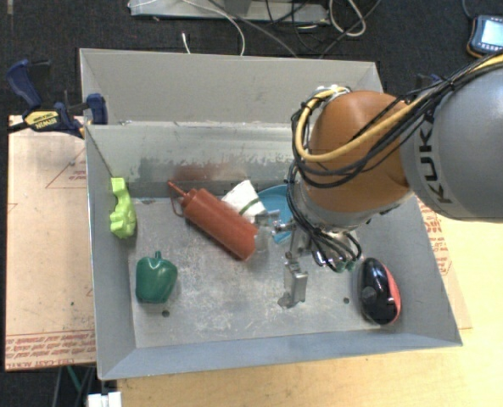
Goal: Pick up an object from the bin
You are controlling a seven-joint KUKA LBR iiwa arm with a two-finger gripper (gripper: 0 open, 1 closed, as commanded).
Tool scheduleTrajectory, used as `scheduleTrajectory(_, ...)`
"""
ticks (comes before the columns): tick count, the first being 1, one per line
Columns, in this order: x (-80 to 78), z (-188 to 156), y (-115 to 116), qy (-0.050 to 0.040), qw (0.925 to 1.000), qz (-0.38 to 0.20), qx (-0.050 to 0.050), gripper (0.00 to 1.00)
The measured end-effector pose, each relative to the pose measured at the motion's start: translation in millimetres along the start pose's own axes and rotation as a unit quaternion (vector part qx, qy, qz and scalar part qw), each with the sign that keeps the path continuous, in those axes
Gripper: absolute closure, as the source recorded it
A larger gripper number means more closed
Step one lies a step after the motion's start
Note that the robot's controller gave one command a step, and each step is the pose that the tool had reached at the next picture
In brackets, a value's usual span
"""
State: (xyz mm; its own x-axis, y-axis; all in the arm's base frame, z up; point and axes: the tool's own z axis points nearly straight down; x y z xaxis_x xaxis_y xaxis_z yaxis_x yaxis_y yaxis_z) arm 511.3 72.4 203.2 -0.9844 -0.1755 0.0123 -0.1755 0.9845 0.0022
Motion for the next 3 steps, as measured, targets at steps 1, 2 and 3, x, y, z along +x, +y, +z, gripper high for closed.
scheduleTrajectory(1, -84.8, 36.4, 21.2, -0.0120, 0.9916, 0.128, -0.002, 0.00)
scheduleTrajectory(2, -86.2, 11.0, 31.9, -0.0069, 0.9987, 0.051, -0.001, 0.00)
scheduleTrajectory(3, -84.6, 33.0, 39.1, -0.0072, 0.9929, 0.118, -0.002, 0.00)
